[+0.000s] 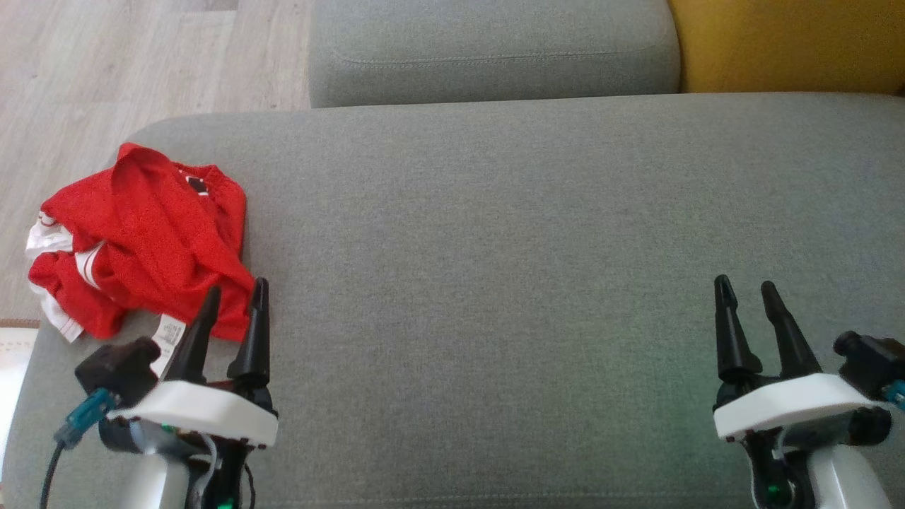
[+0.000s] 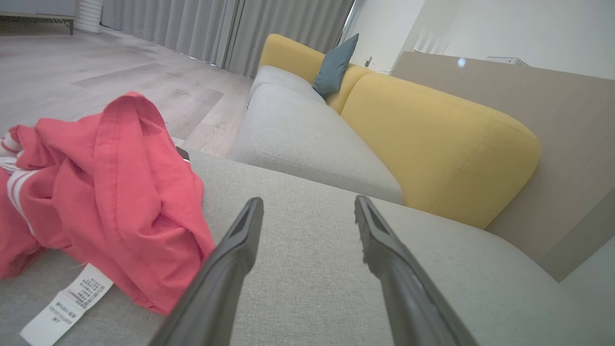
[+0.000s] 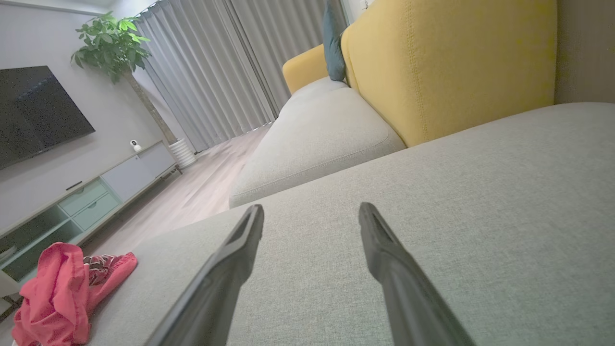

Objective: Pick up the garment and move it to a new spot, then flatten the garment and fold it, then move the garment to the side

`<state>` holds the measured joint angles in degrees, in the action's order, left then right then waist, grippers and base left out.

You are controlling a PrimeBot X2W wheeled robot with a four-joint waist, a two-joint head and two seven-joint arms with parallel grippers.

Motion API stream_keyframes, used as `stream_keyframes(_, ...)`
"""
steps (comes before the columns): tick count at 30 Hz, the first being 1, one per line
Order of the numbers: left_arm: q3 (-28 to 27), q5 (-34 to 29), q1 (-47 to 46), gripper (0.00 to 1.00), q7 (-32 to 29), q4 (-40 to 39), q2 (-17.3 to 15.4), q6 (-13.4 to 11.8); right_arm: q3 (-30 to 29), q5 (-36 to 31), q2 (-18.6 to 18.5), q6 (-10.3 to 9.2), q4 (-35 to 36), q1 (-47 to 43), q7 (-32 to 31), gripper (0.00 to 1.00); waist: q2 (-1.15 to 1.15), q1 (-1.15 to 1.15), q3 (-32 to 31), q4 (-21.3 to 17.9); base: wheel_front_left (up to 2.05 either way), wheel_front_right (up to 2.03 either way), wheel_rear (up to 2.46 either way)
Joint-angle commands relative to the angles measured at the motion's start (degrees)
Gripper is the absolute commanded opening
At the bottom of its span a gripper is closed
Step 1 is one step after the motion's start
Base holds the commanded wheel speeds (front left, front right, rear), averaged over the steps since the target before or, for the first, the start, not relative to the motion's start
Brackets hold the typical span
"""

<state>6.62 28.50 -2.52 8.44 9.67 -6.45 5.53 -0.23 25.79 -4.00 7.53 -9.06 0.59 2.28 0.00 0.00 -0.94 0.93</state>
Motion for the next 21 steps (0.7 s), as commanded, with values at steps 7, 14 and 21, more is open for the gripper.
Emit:
stream_keyframes(7, -0.92, -5.97, -2.42, 1.0, 1.82, -1.11, -1.6, -0.78, 1.08, -6.28, 0.43, -0.03, 2.04, 1.49, 1.53, 1.0, 0.0, 0.0, -0.05, 0.19, 0.0, 0.0, 0.0)
stream_keyframes(14, -0.7, -10.54, -2.17, 1.0, 2.99, -0.54, -1.99, -1.25, 1.03, -11.21, 0.84, -0.04, 2.18, 1.05, 2.33, 1.0, 0.0, 0.0, -0.18, 0.11, 0.0, 0.0, 0.0)
stream_keyframes(21, -0.94, -14.63, -1.5, 1.0, 4.17, -0.24, -2.0, -1.93, 1.03, -15.64, 1.03, -0.04, 2.22, 0.75, 3.27, 1.0, 0.0, 0.0, -0.14, 0.1, 0.0, 0.0, 0.0)
